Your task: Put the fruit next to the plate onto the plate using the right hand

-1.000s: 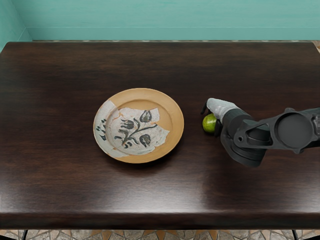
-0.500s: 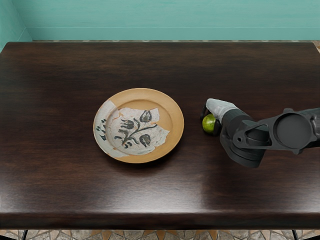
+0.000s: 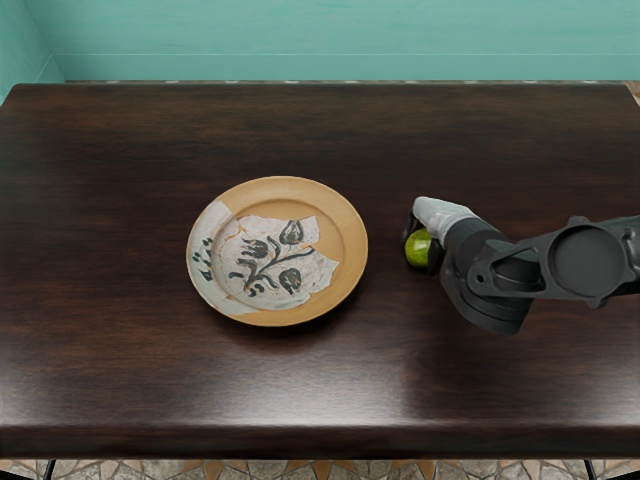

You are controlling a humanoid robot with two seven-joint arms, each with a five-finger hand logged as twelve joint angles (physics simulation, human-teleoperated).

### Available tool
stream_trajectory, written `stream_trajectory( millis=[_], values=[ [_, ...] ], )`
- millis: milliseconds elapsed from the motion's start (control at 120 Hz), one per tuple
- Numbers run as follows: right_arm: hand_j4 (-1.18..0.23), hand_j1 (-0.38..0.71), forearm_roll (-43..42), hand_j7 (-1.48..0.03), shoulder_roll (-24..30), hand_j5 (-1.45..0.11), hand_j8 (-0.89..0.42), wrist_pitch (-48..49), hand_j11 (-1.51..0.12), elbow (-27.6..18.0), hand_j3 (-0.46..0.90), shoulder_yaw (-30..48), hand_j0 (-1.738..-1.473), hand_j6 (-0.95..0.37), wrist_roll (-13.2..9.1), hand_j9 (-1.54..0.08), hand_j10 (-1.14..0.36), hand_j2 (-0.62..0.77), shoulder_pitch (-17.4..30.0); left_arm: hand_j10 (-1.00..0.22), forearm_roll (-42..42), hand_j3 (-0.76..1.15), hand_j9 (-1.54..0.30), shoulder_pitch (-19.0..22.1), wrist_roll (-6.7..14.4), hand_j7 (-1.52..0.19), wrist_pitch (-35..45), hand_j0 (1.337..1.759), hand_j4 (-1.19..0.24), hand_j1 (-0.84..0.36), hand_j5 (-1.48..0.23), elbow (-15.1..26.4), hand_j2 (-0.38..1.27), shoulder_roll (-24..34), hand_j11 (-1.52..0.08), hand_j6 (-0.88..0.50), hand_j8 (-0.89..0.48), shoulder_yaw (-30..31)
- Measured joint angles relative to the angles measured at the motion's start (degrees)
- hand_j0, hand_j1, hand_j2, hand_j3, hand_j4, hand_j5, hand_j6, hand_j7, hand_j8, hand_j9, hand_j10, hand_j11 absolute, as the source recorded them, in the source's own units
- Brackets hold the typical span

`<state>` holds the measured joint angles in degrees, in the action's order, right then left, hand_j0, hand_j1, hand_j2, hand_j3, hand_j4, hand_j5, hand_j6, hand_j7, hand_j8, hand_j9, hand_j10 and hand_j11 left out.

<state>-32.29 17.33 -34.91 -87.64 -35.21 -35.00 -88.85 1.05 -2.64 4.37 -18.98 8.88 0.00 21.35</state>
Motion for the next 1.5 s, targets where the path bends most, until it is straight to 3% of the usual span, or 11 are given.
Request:
stream_trajectory(
  millis=[308, 650, 1100, 1183, 1500],
  values=[
    [-0.62, 0.23, 0.3, -0.9, 2.8, -0.96, -0.25, 0.1, -0.93, -3.5, 0.0, 0.4, -1.651, -0.32, 0.0, -0.95, -0.4, 0.14, -2.5, 0.0, 0.0, 0.0, 0.0, 0.0, 0.0, 0.0, 0.0, 1.658, 0.0, 0.35, 0.0, 0.0, 0.0, 0.0, 0.0, 0.0, 0.0, 0.0],
    [-0.63, 0.21, 2.9, -0.93, 6.4, -1.0, -0.25, 0.1, -0.94, -10.1, 0.0, 4.0, -1.65, -0.32, -0.1, -0.96, -0.41, 0.12, -8.6, 0.0, 0.0, 0.0, 0.0, 0.0, 0.0, 0.0, 0.0, 1.658, 0.0, 0.35, 0.0, 0.0, 0.0, 0.0, 0.0, 0.0, 0.0, 0.0],
    [-0.63, 0.2, 18.3, -0.94, -1.5, -1.04, -0.23, 0.2, -0.97, -10.9, 0.0, 8.2, -1.651, -0.31, 0.0, -1.01, -0.4, 0.11, -22.4, 0.0, 0.0, 0.0, 0.0, 0.4, 0.0, 0.0, 0.0, 1.658, 0.0, 0.35, 0.0, -0.1, 0.0, 0.0, 0.0, 0.0, 0.0, 0.1],
    [-0.61, 0.23, 20.4, -0.95, -3.6, -1.06, -0.22, 0.2, -0.99, -10.4, 0.0, 8.7, -1.653, -0.29, 0.0, -1.02, -0.38, 0.17, -24.2, 0.0, 0.0, 0.0, 0.0, 0.4, 0.0, 0.0, 0.0, 1.658, 0.0, 0.35, 0.0, -0.1, 0.0, 0.0, 0.0, 0.0, 0.0, 0.1],
    [-0.54, 0.29, 25.1, -0.95, -12.9, -1.12, -0.15, 0.3, -1.03, -4.6, 0.0, 10.9, -1.655, -0.24, 0.0, -1.05, -0.32, 0.23, -26.4, 0.0, 0.0, 0.0, 0.0, 0.4, 0.0, 0.0, 0.0, 1.658, 0.0, 0.35, 0.0, -0.1, 0.0, 0.0, 0.0, 0.0, 0.0, 0.1]
  ],
)
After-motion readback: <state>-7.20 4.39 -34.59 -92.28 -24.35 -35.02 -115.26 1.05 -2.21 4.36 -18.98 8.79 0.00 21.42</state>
